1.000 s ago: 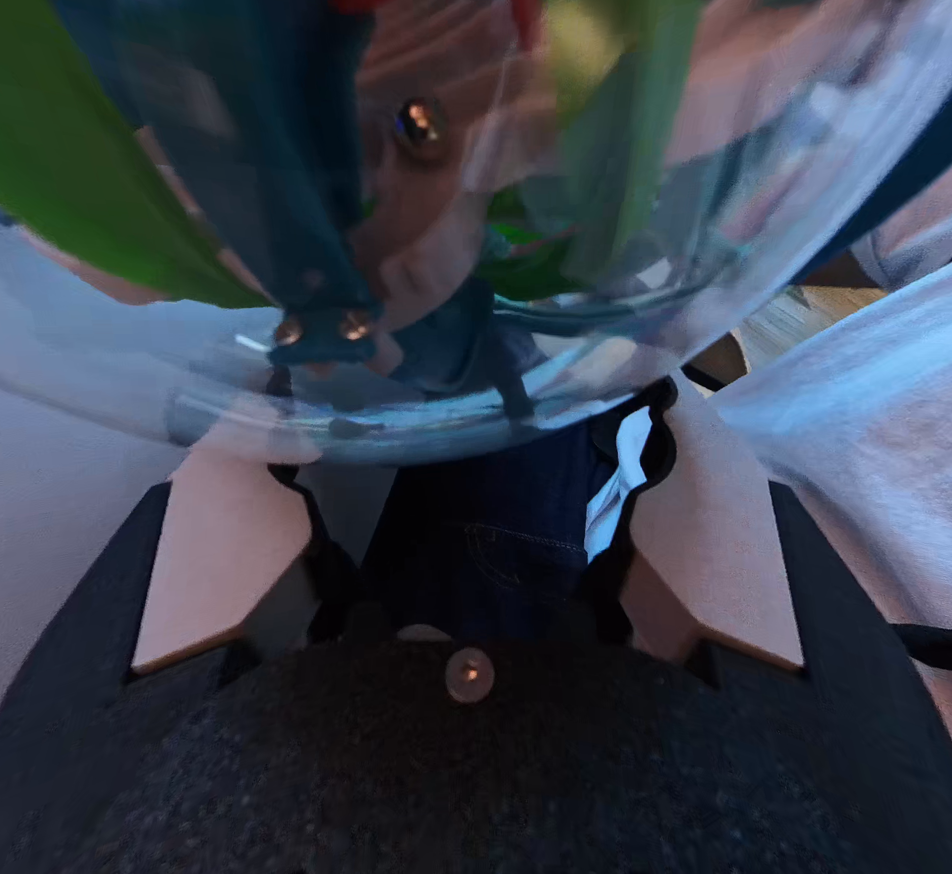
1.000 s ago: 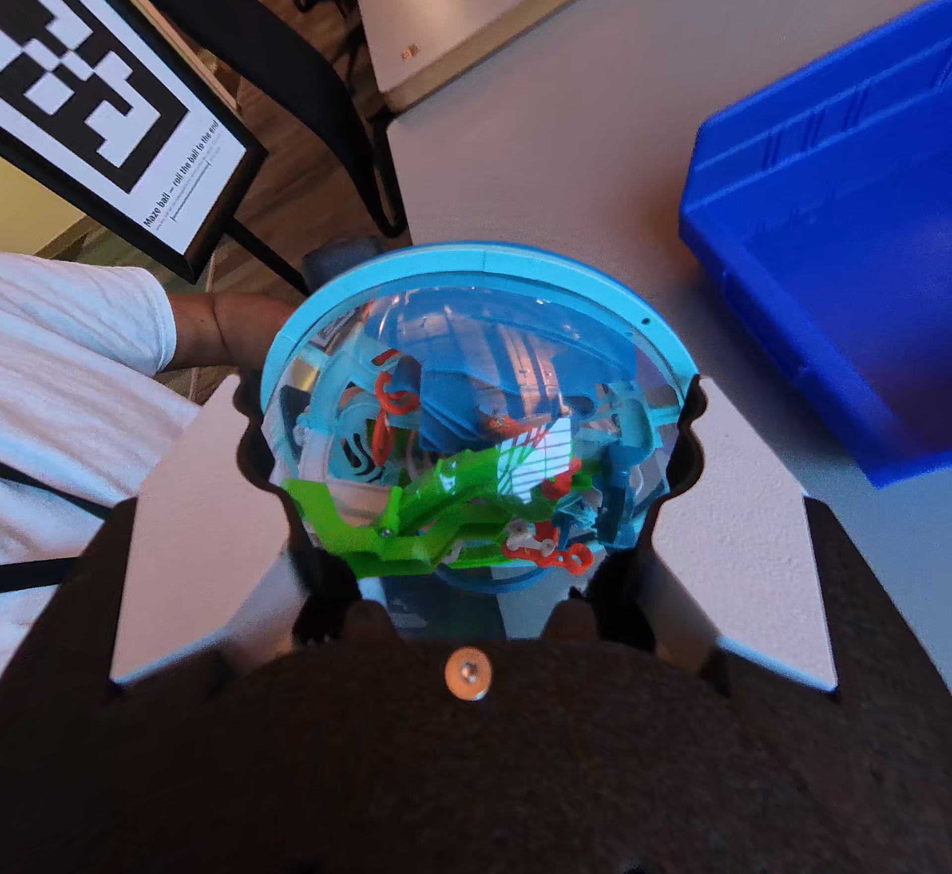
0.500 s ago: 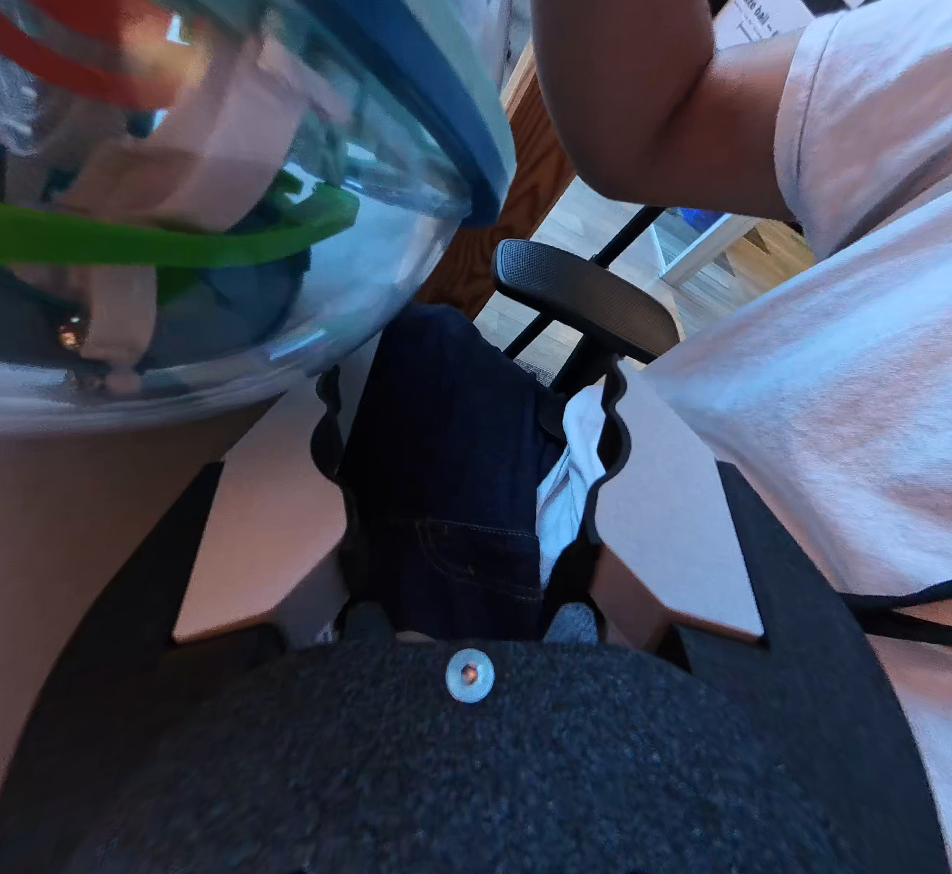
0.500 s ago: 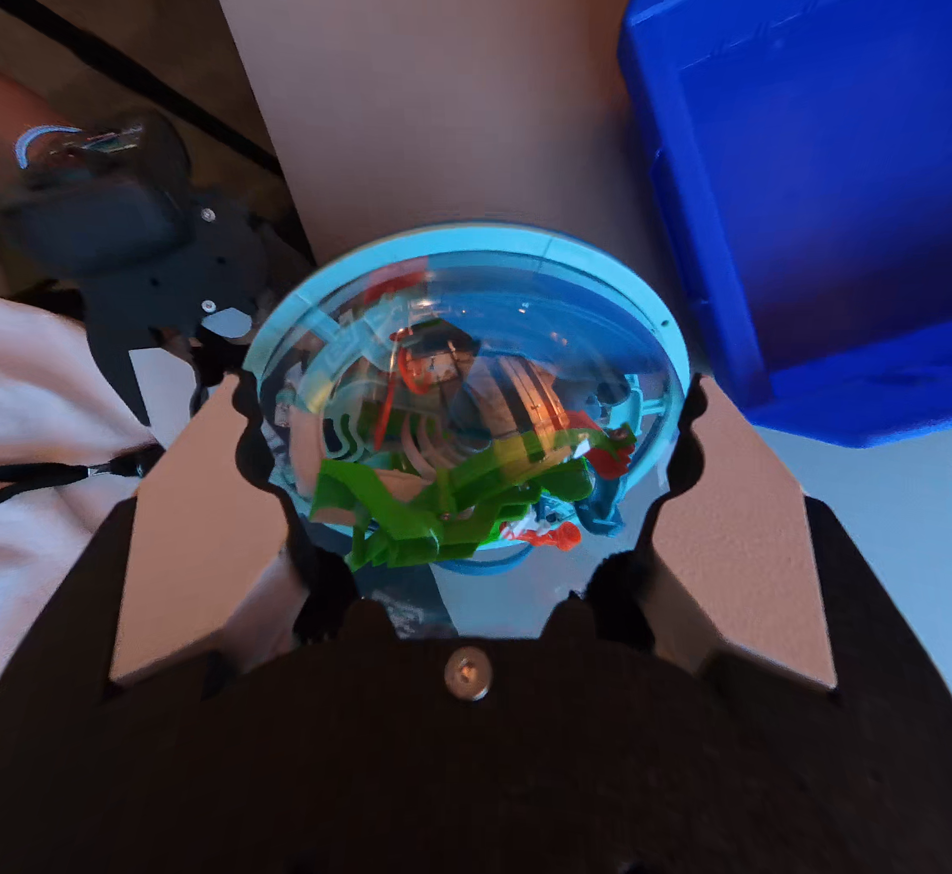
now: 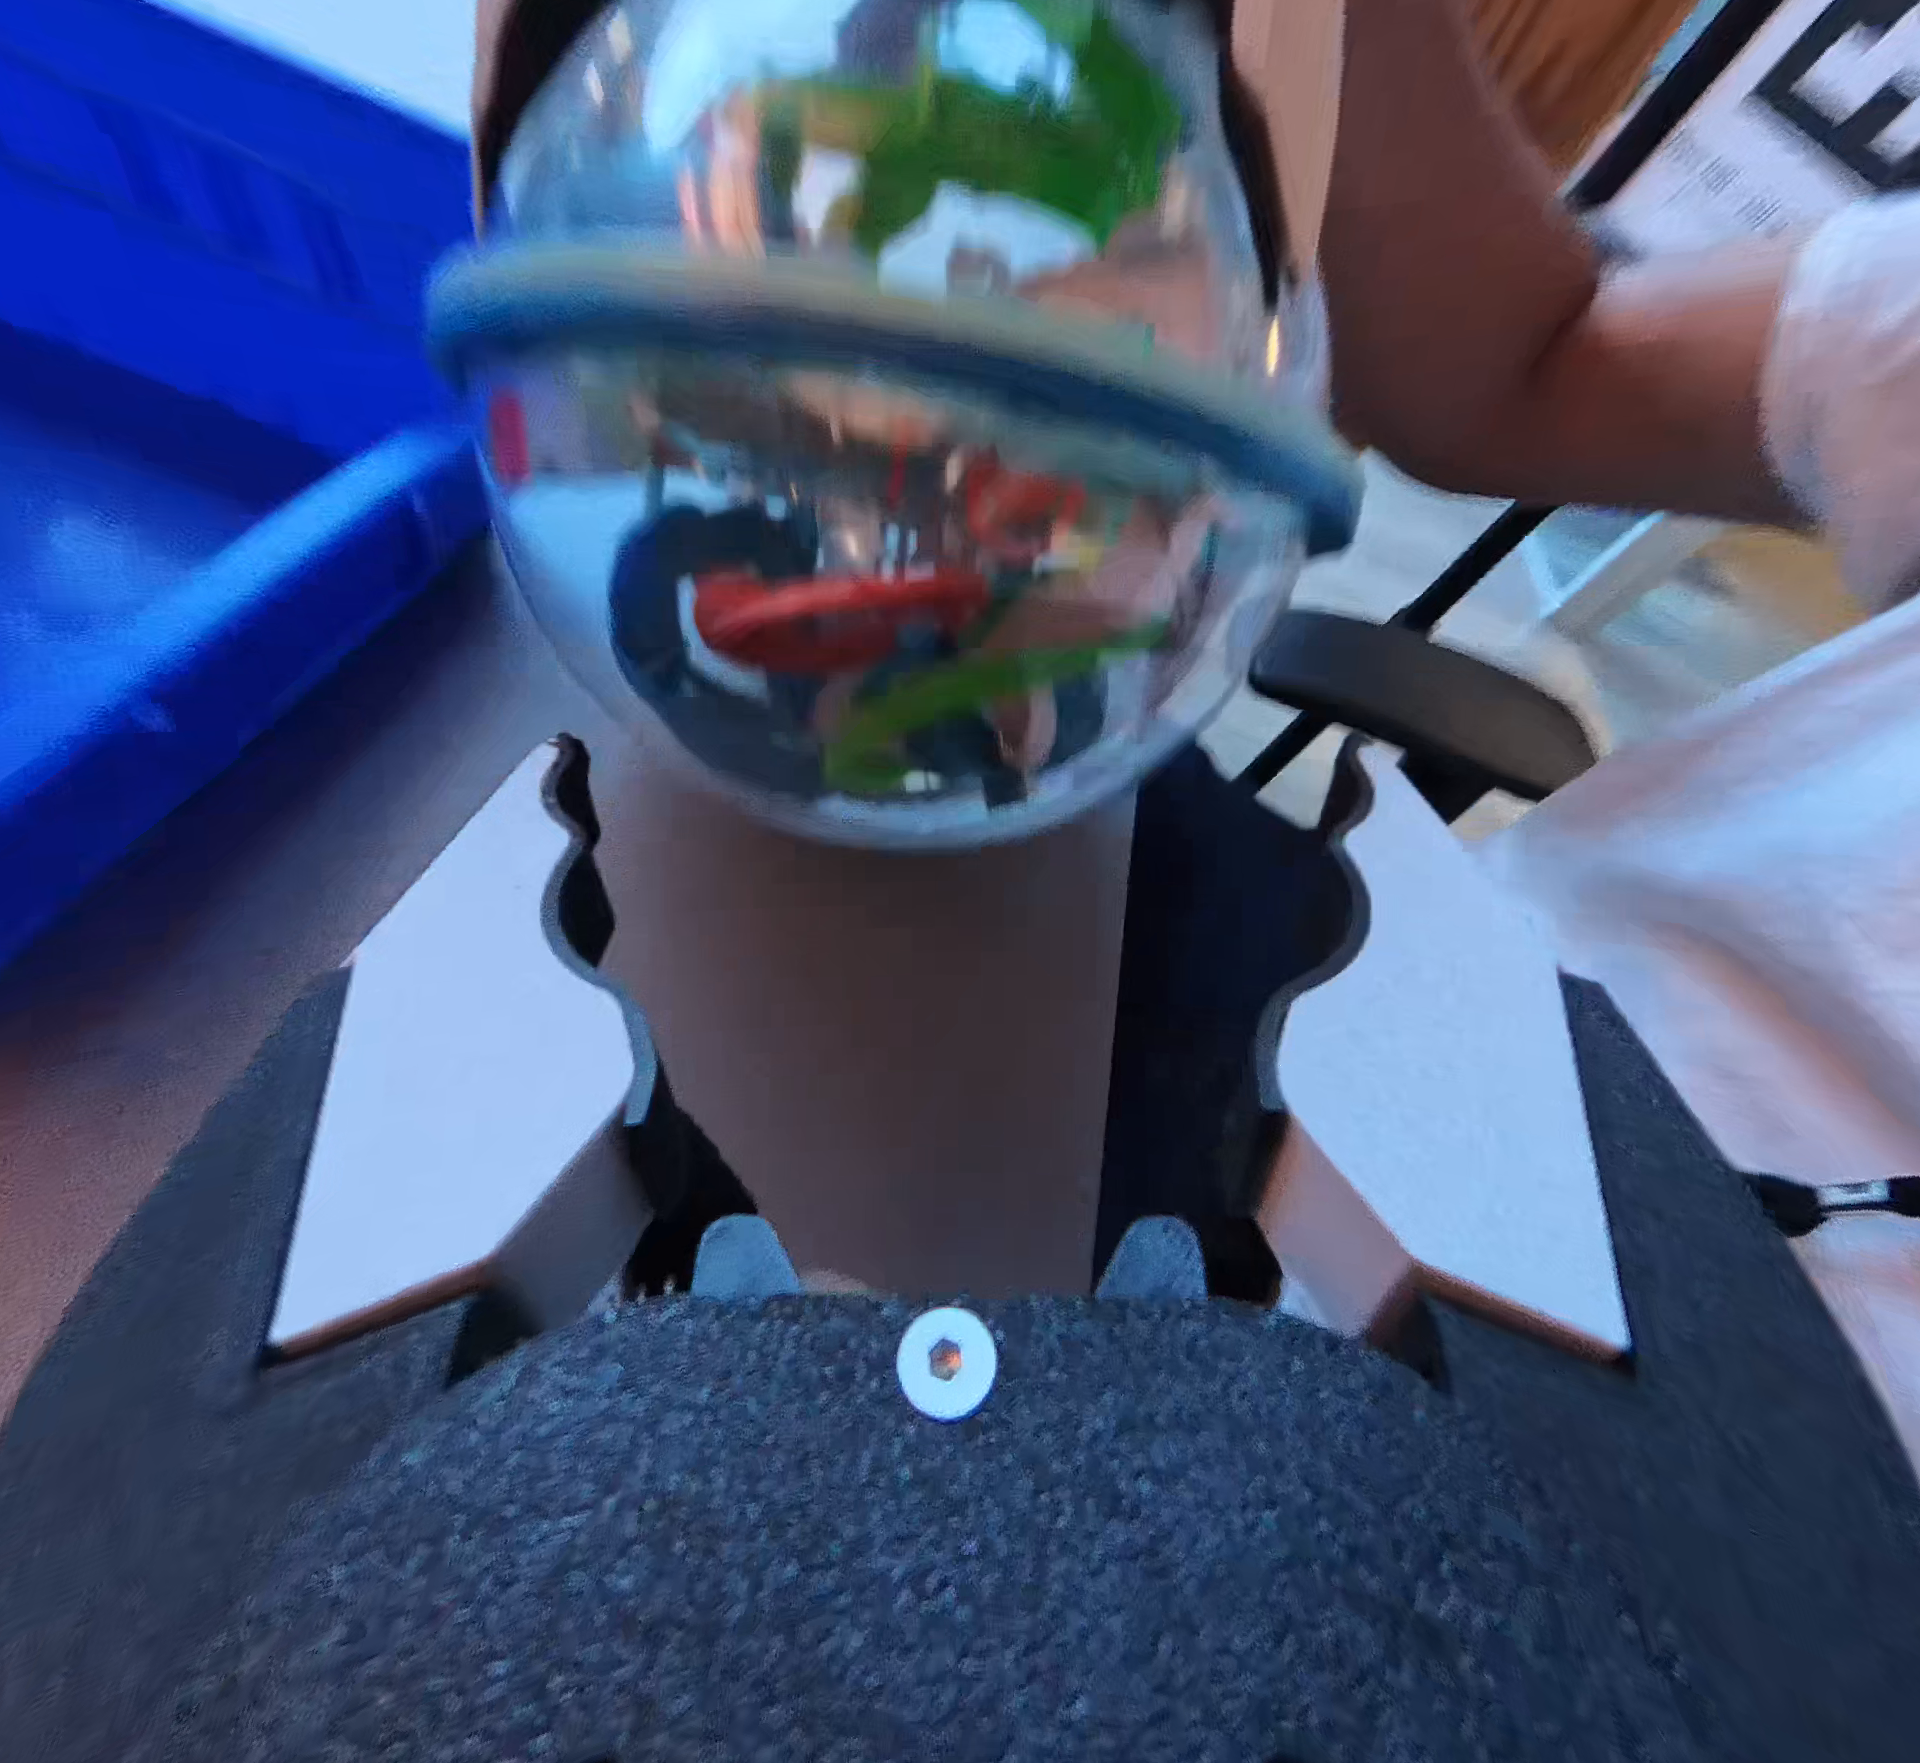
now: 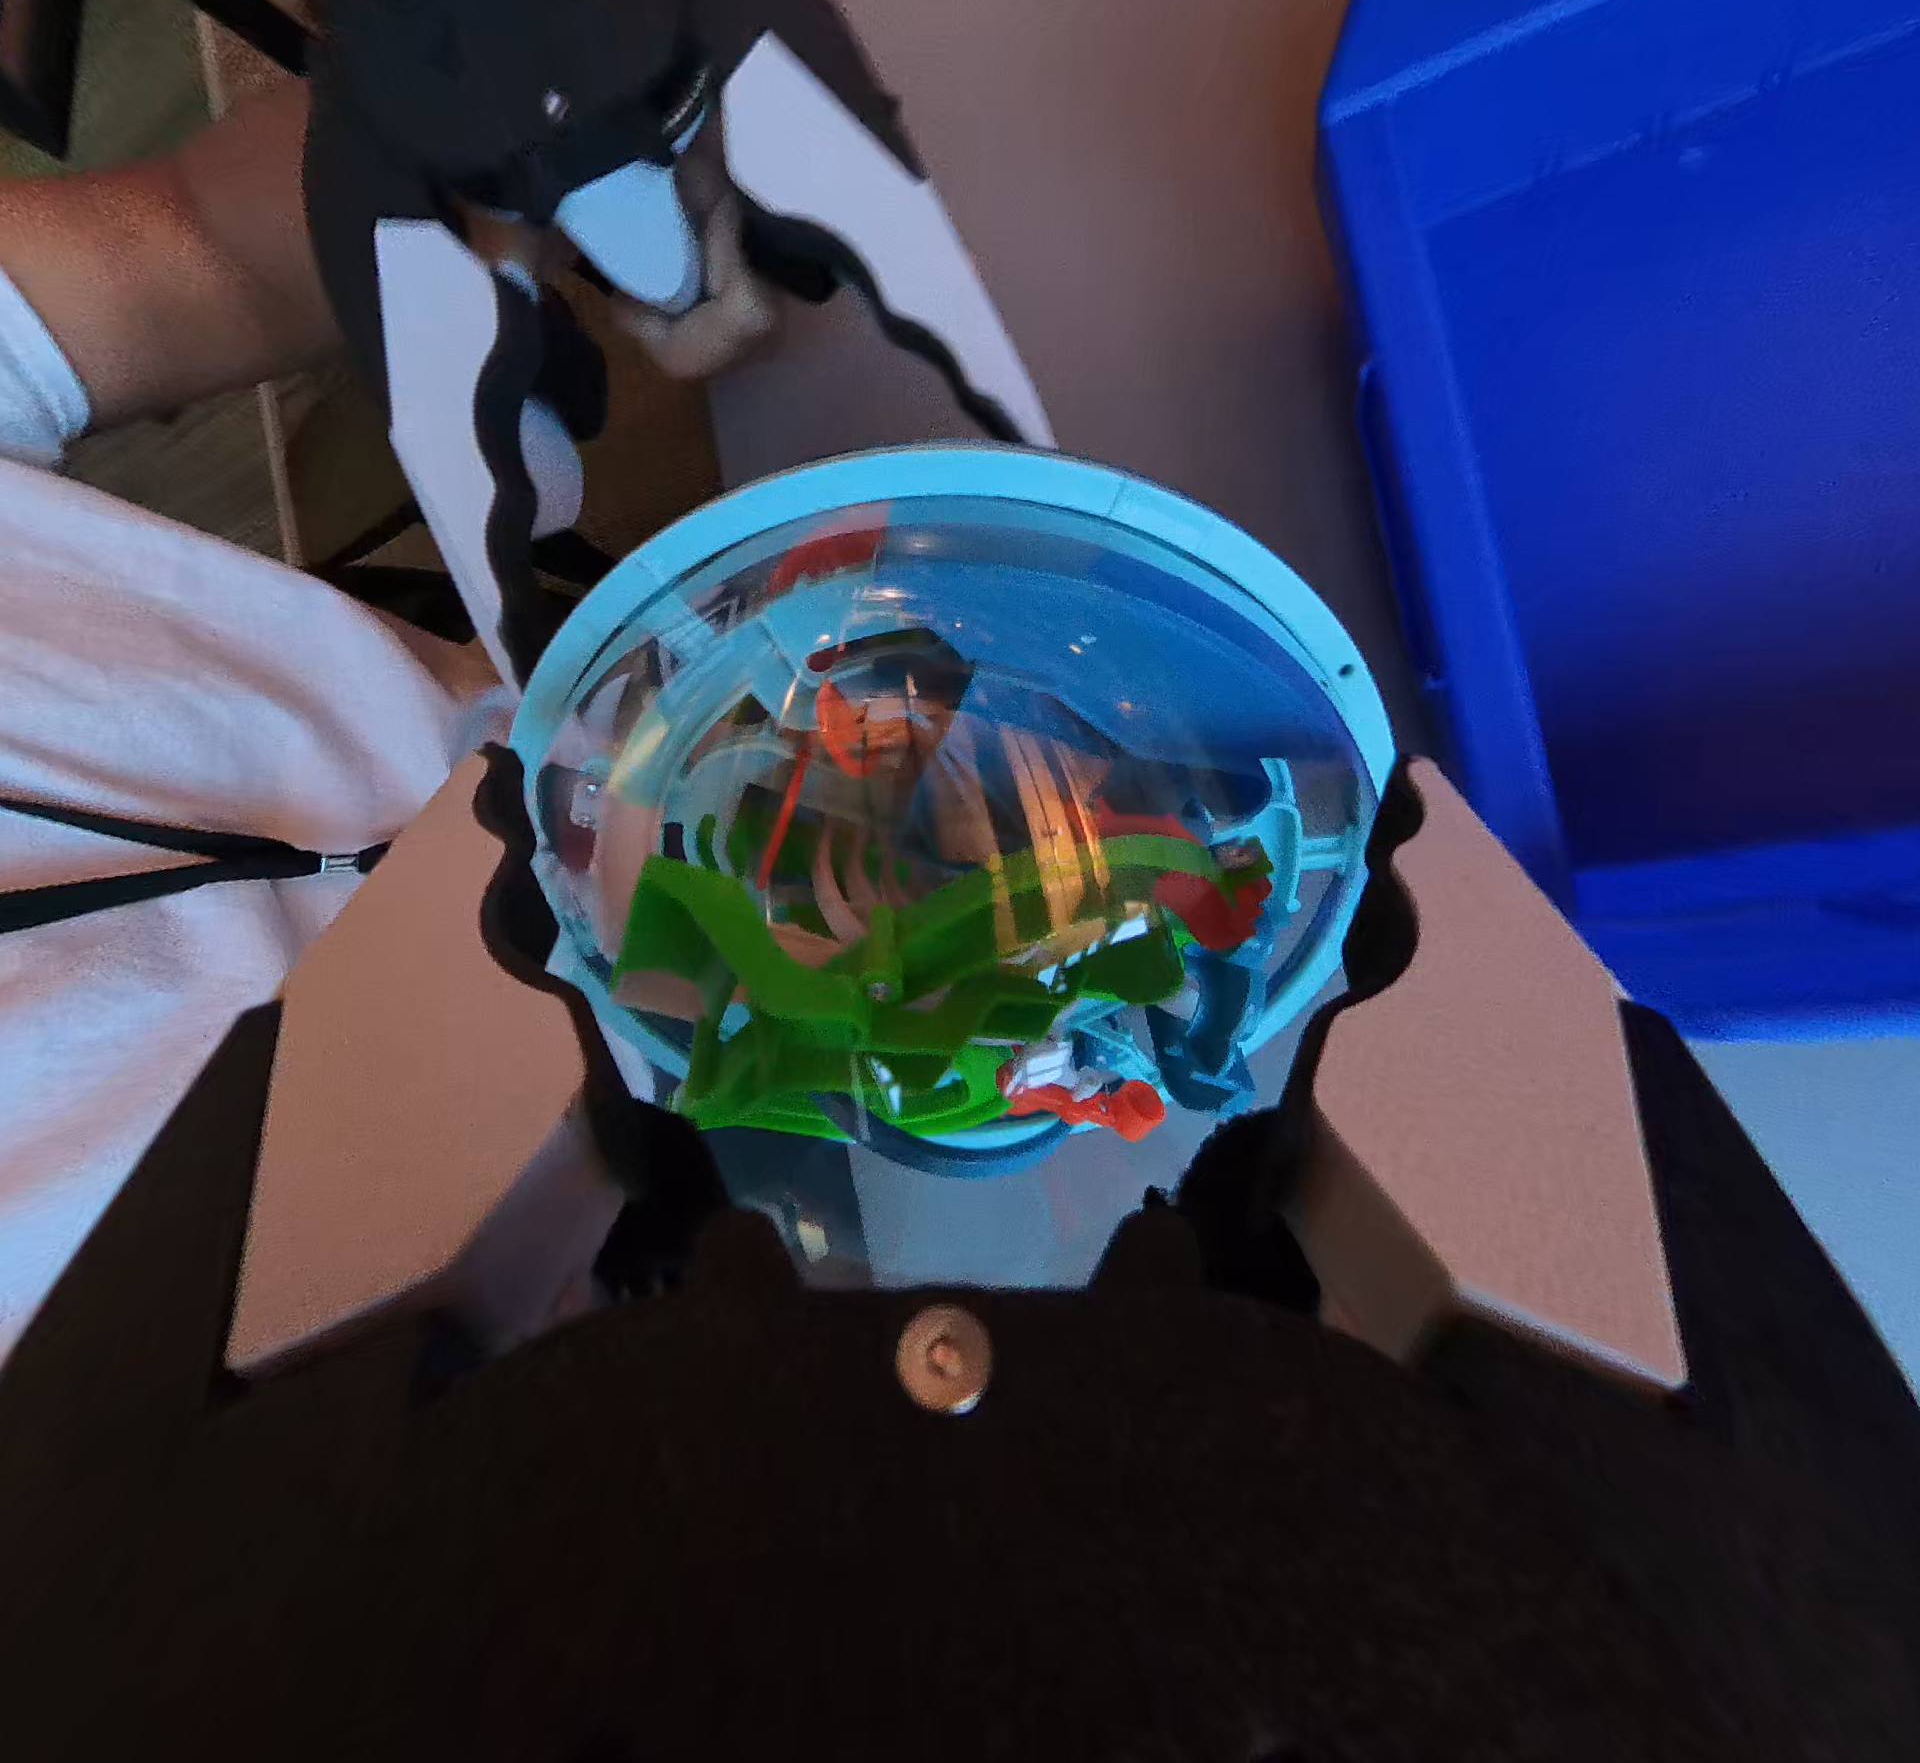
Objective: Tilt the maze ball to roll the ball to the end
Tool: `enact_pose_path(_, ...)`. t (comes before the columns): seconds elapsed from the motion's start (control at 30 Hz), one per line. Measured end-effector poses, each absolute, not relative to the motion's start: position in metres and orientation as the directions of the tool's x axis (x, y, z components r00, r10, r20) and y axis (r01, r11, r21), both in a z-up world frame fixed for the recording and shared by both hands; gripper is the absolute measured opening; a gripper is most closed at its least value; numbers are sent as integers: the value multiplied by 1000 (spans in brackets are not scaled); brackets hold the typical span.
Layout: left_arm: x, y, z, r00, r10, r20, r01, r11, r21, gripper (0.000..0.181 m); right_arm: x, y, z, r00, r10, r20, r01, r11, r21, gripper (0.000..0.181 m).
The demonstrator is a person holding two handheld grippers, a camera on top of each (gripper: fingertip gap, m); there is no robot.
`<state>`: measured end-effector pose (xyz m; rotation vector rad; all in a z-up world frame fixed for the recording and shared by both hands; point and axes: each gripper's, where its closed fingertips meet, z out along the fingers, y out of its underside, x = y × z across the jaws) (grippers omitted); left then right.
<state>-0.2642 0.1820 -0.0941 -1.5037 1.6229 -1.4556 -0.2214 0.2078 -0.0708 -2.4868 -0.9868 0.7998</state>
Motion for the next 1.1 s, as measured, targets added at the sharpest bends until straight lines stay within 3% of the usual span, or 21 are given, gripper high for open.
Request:
enact_pose_path(0.2, -238, 208, -47, -349, -930, 113, -280, -12, -960, 131, -224, 215, -67, 517, 732, -444, 477, -677, -561, 150)
enact_pose_path(0.4, -221, 204, -49, -439, -880, 180, -294, -48, -955, 122, -210, 215, -60, 448, 750, -487, 388, -654, -650, 145)
enact_pose_path(0.57, -220, 210, -50, -416, -886, 204, -312, -71, -947, 120, -150, 203, -41, 592, 723, -356, 102, -506, -856, 145)
enact_pose_path(0.67, -217, 212, -54, -391, -891, 230, -324, -100, -941, 120, -117, 168, -49, 677, 681, -279, -61, -326, -944, 124)
enact_pose_path(0.77, -214, 214, -61, -368, -895, 253, -350, -118, -929, 119, -109, 139, -81, 742, 627, -239, -68, -285, -956, 131)
enact_pose_path(0.9, -208, 211, -64, -377, -885, 274, -352, -137, -926, 118, -124, 141, -127, 799, 581, -153, 86, -363, -928, 140)
enact_pose_path(0.97, -204, 208, -63, -388, -875, 289, -351, -149, -924, 119, -128, 155, -128, 809, 575, -123, 109, -353, -929, 156)
enact_pose_path(1.1, -199, 205, -66, -394, -870, 295, -351, -154, -923, 126, -153, 163, -121, 745, 655, -124, 111, -306, -946, 154)
